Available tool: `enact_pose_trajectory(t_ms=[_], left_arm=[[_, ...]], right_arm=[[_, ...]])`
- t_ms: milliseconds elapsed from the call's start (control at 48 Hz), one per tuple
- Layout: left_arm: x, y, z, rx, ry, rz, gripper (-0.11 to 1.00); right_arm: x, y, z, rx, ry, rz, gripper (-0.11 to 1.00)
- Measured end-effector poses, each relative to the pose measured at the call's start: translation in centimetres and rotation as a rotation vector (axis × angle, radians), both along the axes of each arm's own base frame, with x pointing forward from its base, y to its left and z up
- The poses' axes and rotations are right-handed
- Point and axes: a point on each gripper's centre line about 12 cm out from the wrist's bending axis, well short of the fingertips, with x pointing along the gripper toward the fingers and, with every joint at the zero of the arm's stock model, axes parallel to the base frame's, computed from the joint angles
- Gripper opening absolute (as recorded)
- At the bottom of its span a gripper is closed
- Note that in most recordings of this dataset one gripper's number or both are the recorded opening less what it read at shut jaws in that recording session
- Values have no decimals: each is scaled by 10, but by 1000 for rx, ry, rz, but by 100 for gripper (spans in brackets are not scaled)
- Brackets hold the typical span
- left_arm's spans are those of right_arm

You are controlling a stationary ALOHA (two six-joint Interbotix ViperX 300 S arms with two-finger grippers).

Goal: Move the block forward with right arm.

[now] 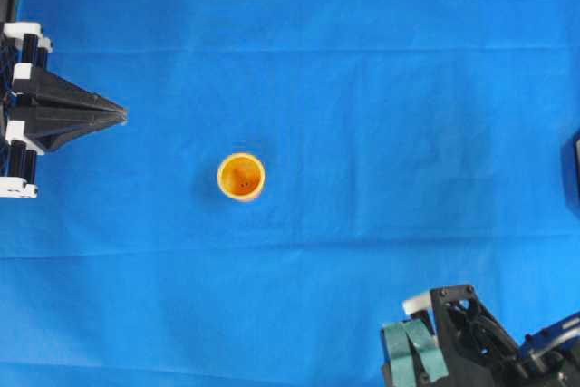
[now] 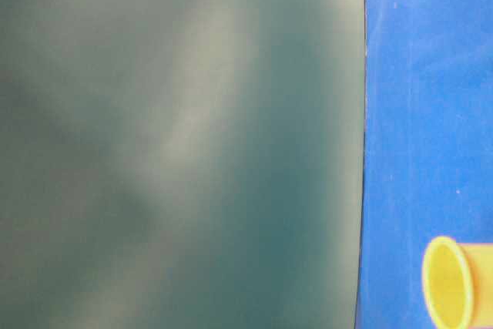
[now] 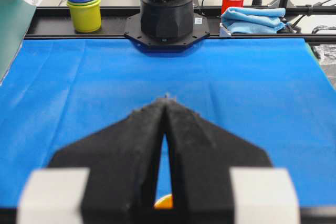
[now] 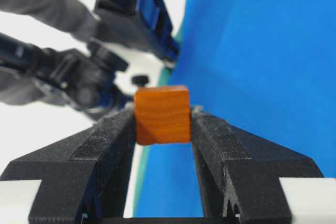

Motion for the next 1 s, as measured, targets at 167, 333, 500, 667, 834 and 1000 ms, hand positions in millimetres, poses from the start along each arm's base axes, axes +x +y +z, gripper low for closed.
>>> enact_pose_trajectory(t_ms=[167,333,500,667,834,1000], left_arm=[[0,0,0,-3,0,0,0],[0,0,0,0,0,0,0],[0,0,0,0,0,0,0],[0,0,0,-2,0,0,0],[0,0,0,-3,0,0,0],[0,0,0,-2,0,0,0]], right_arm=[[0,0,1,0,-2,-1,40],[0,0,0,0,0,0,40],[0,0,0,0,0,-1,40],[0,0,1,1,1,-1,40],[-1,-1,0,-4,8,-1,40],[-2,-1,-1,-11,17,-2,40]])
